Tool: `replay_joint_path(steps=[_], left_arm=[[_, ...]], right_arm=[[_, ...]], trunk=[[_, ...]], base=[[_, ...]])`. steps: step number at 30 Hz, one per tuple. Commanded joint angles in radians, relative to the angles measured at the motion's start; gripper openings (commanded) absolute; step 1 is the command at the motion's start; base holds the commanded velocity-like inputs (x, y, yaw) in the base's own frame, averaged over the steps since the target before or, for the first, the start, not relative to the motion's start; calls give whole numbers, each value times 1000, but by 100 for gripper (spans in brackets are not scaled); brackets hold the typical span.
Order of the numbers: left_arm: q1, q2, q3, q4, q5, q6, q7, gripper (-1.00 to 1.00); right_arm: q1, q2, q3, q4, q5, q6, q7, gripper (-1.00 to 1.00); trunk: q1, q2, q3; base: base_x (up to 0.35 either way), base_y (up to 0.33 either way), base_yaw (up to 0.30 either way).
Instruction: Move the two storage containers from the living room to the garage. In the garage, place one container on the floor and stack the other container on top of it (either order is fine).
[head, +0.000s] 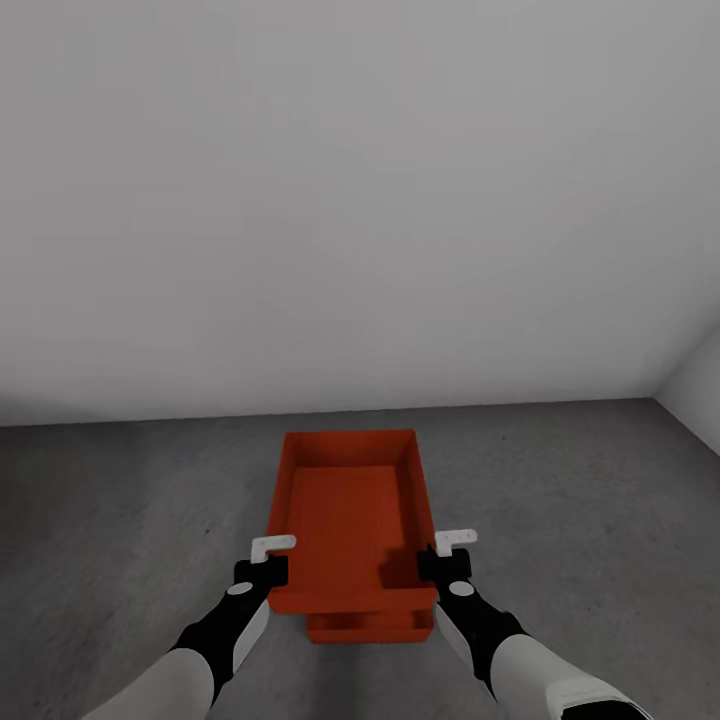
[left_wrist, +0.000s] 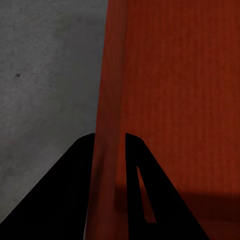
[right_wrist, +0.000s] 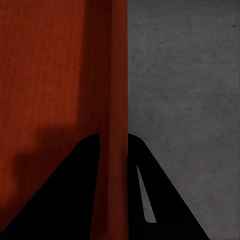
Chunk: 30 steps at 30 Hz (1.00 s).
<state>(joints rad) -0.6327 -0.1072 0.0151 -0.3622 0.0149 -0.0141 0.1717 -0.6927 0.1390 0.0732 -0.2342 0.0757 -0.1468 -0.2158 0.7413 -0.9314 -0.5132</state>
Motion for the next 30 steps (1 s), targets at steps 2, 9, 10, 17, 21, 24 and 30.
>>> replay_joint_path(steps=[2,9,10,17,21,24,30], left_arm=[[-1,32,11,-3,-13,-43,15,-100],[-1,31,11,-4,-13,-43,17,-100],[-1,31,11,-3,-13,-43,17,-100],[-1,31,11,0,-12,-43,16,-100],[-1,31,11,0,-13,-43,16,-100],[-1,32,11,-1,-13,-43,16,-100],[-1,32,11,-2,-13,-43,15,-100]], right_arm=[[-1,-10,-13,4,-4,-2,-10,-100],[-1,-9,-13,4,-4,-2,-10,-100],[-1,-9,-13,4,-4,-2,-10,-100],[-1,-9,-13,4,-4,-2,-10,-100],[0,-9,-13,4,-4,-2,-10,-100],[-1,-9,-13,4,-4,-2,-10,-100],[-1,-10,-13,4,-4,-3,-10,-100]], trunk=[[0,-1,-1],[0,-1,-1],[0,-1,-1],[0,-1,-1],[0,-1,-1],[0,-1,-1],[0,-1,-1]], base=[[0,0,1],[0,0,0],[0,0,0],[0,-87,0],[0,-249,0],[0,-271,0],[0,-160,0]])
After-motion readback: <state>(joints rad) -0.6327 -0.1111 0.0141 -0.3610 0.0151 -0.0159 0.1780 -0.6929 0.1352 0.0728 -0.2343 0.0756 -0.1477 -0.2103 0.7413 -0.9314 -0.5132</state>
